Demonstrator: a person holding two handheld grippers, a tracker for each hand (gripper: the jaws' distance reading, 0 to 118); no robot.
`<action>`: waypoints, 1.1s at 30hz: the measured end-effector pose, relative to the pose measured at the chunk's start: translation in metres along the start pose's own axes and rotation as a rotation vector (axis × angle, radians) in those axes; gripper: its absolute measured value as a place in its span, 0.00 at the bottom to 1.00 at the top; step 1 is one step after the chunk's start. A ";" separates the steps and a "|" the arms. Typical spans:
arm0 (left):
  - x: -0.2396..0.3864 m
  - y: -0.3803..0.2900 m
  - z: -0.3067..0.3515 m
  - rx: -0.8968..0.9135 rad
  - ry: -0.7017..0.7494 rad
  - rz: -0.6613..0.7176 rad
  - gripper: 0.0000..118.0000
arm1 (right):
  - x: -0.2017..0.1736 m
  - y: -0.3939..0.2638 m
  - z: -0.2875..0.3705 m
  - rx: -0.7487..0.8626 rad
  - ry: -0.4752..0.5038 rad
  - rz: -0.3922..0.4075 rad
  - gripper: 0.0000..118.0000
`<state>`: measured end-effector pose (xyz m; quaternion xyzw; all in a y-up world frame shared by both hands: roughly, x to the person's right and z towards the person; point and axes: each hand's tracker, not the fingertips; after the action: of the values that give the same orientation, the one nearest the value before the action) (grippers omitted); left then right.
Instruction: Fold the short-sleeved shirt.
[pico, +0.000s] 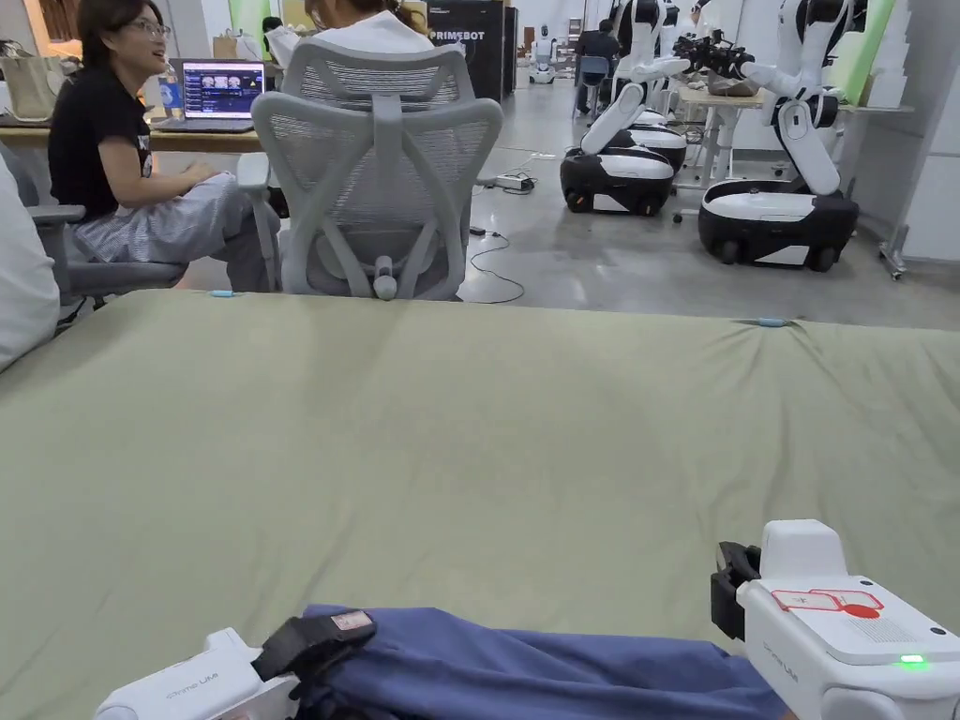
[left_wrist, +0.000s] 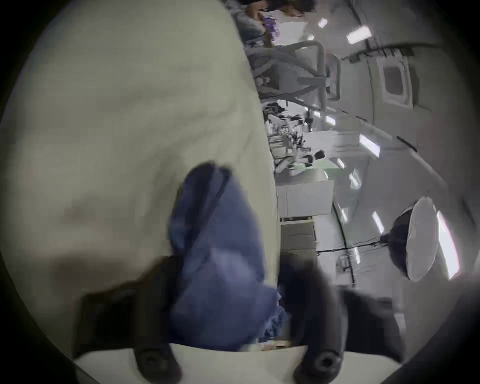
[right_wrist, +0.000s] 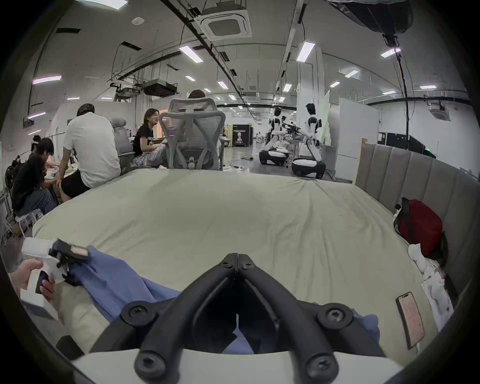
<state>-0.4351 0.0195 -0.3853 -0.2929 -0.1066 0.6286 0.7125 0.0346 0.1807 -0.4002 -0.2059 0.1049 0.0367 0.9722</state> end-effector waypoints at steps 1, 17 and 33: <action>-0.002 -0.004 -0.007 0.000 0.032 -0.022 0.26 | 0.001 -0.001 0.000 -0.003 -0.003 -0.001 0.00; 0.130 -0.037 0.012 0.253 0.515 -1.025 0.11 | 0.008 -0.004 0.001 -0.019 0.003 0.009 0.00; 0.137 -0.168 -0.108 -0.114 0.549 -1.393 0.82 | 0.037 -0.021 0.021 -0.017 0.004 -0.022 0.00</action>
<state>-0.2135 0.1138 -0.4097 -0.3404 -0.1183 -0.0699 0.9302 0.0772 0.1713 -0.3812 -0.2156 0.1041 0.0264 0.9706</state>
